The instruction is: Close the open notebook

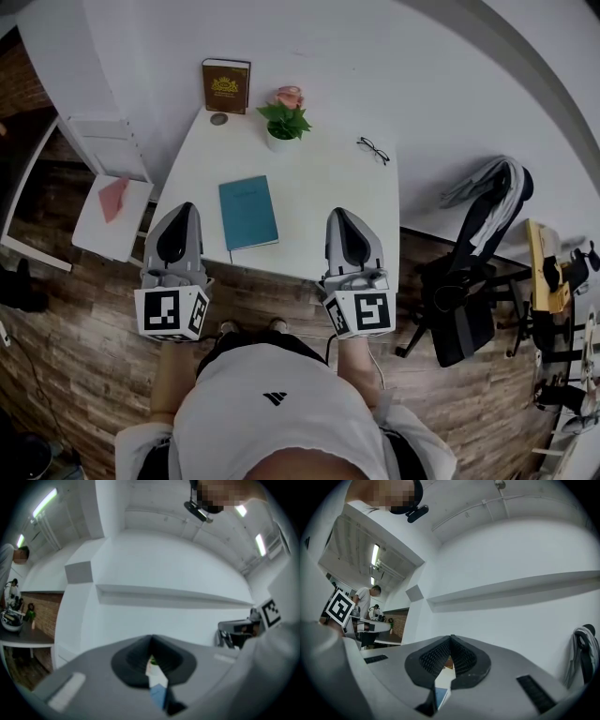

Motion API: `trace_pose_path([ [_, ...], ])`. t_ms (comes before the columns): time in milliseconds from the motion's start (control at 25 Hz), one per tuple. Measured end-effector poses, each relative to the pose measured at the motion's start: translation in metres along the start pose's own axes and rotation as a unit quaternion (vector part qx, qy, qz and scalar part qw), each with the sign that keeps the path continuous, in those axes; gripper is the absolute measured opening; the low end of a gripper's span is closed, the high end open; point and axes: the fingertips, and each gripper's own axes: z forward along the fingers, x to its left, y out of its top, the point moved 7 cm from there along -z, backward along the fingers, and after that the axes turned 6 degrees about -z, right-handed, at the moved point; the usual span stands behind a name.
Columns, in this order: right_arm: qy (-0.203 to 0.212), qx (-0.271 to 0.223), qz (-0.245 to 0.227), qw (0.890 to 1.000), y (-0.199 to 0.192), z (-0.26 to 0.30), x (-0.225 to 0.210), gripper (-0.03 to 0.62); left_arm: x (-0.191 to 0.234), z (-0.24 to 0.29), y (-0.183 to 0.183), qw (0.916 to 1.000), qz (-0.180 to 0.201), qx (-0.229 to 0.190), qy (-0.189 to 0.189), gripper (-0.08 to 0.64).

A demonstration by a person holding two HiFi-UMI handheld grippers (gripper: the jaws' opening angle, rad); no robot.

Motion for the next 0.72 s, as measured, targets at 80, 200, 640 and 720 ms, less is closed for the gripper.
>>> trace_pose_path([
  [80, -0.002, 0.000, 0.000, 1.000, 0.0001, 0.0000, -0.0012, -0.005, -0.0008, 0.0016, 0.0001, 1.0000, 0.001, 0.000, -0.001, 0.009],
  [200, -0.003, 0.000, 0.001, 1.000, -0.0001, 0.0012, -0.0016, -0.005, -0.0005, 0.0035, 0.0002, 1.0000, 0.001, -0.001, -0.002, 0.009],
  [640, 0.000, 0.002, 0.001, 1.000, -0.0036, 0.0066, -0.0015, -0.005, 0.0023, 0.0067, -0.0040, 1.0000, -0.001, -0.003, 0.004, 0.009],
  [720, 0.000, 0.002, 0.002, 1.000, -0.0038, 0.0073, -0.0014, -0.005, 0.0029, 0.0069, -0.0048, 1.0000, -0.002, -0.002, 0.004, 0.009],
])
